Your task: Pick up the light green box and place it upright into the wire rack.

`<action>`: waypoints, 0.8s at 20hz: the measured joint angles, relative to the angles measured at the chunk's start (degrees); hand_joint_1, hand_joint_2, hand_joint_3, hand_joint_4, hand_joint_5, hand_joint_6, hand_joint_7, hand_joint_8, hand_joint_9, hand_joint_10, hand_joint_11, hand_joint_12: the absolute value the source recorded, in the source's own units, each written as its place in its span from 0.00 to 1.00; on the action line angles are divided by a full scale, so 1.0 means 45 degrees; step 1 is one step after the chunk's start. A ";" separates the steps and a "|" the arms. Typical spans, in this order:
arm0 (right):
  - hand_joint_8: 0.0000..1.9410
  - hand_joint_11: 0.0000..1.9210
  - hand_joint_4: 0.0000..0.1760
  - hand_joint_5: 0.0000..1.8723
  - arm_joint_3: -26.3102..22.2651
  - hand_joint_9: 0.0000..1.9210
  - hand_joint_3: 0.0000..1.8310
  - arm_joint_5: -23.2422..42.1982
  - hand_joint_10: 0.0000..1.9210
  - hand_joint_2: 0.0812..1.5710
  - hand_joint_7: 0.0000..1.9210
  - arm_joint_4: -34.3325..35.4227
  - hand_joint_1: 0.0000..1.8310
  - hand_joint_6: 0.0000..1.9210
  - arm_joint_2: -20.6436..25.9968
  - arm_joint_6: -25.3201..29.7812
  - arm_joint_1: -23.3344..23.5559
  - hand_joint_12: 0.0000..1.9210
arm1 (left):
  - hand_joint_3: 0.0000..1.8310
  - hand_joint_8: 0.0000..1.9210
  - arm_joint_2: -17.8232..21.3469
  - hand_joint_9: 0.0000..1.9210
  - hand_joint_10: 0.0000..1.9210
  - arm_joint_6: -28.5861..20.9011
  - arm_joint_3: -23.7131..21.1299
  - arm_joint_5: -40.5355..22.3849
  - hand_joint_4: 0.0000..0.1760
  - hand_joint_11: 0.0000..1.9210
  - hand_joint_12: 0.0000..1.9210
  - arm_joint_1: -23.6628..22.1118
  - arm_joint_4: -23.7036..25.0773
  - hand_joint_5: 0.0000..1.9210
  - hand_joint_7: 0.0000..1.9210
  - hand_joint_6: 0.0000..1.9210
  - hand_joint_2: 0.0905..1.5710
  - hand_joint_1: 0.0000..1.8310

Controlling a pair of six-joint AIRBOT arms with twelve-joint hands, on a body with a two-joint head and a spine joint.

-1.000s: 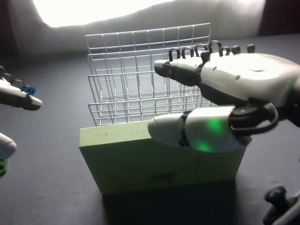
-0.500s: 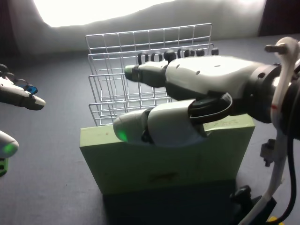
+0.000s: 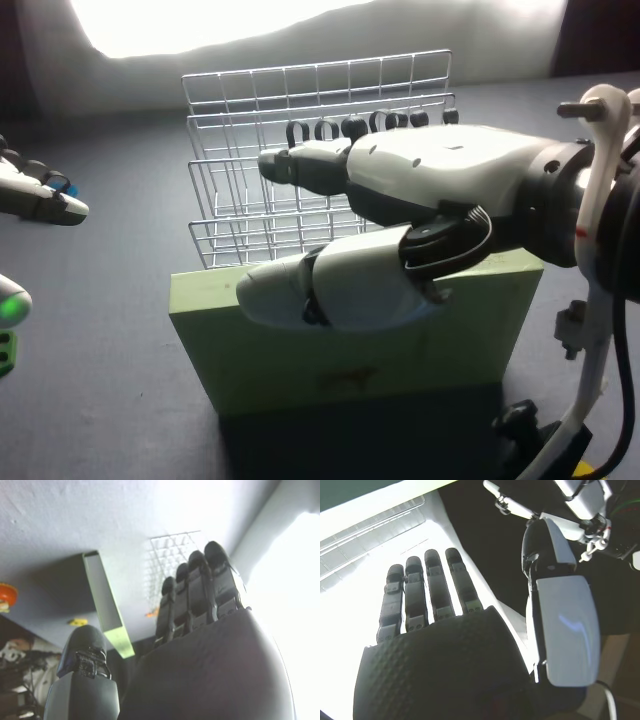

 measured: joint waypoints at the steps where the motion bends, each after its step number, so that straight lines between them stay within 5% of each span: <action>1: 0.00 0.00 0.00 0.04 0.0005 0.04 0.00 -0.0010 0.00 0.69 0.06 -0.0034 0.11 0.00 0.0024 -0.0044 -0.0029 0.06 | 0.00 0.00 0.0000 0.10 0.00 0.0005 -0.0029 0.0005 0.11 0.00 0.18 0.0000 0.0024 0.06 0.08 0.00 0.76 0.09; 14: 0.00 0.00 0.00 0.02 0.0107 0.03 0.00 -0.0282 0.00 0.68 0.04 -0.0311 0.17 0.00 -0.0083 -0.0039 -0.0340 0.00 | 0.00 0.00 -0.0044 0.08 0.00 -0.0092 0.0335 0.0015 0.07 0.00 0.24 0.0024 0.0005 0.06 0.07 0.00 0.77 0.11; 16: 0.01 0.01 0.00 0.01 0.0136 0.02 0.00 -0.0301 0.00 0.63 0.02 -0.0233 0.33 0.00 -0.0092 0.0005 -0.0389 0.01 | 0.00 0.00 -0.0044 0.11 0.01 -0.0092 0.0340 0.0000 0.09 0.00 0.23 0.0024 0.0034 0.06 0.08 0.00 0.77 0.11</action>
